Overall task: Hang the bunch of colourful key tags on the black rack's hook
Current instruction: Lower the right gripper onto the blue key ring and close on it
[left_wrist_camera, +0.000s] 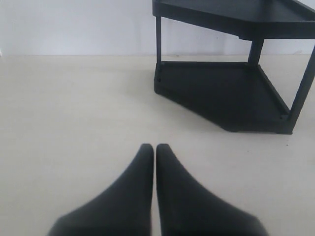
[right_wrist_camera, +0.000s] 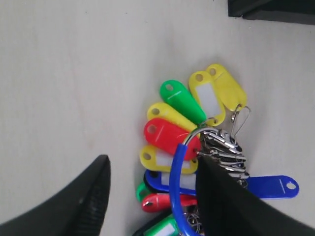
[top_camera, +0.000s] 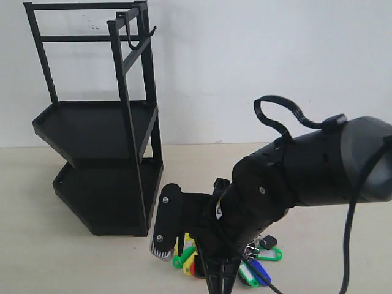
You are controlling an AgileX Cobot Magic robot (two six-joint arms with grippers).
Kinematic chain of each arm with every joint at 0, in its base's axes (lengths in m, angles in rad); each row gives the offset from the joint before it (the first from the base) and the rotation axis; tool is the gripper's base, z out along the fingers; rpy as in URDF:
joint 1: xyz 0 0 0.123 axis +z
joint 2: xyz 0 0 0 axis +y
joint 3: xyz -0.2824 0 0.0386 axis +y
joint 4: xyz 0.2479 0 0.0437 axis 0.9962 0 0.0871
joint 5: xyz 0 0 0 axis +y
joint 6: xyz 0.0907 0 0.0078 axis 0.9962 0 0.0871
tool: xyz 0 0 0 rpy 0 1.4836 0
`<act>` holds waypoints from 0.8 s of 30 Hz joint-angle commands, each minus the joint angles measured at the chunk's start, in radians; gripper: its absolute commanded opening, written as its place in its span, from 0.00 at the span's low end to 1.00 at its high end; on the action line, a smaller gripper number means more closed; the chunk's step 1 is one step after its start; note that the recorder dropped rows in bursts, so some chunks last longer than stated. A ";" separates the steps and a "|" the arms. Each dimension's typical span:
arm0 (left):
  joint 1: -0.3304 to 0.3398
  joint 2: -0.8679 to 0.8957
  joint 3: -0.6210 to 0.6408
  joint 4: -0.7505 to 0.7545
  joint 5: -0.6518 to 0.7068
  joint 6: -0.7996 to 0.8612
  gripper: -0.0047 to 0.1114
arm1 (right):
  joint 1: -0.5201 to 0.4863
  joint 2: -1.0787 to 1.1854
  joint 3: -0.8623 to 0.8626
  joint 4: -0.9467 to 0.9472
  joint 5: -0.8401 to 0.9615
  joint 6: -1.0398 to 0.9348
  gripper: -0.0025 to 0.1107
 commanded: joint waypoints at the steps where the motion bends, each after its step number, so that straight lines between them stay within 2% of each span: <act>1: 0.004 -0.002 -0.001 -0.007 -0.015 -0.010 0.08 | 0.000 0.021 -0.005 -0.013 -0.073 0.054 0.47; 10: 0.004 -0.002 -0.001 -0.007 -0.015 -0.010 0.08 | -0.014 0.062 -0.010 -0.131 -0.074 0.162 0.47; 16: 0.004 -0.002 -0.001 -0.007 -0.015 -0.010 0.08 | -0.082 0.062 -0.010 -0.136 -0.053 0.221 0.47; 24: 0.004 -0.002 -0.001 -0.007 -0.015 -0.010 0.08 | -0.080 0.062 -0.010 -0.136 -0.052 0.221 0.47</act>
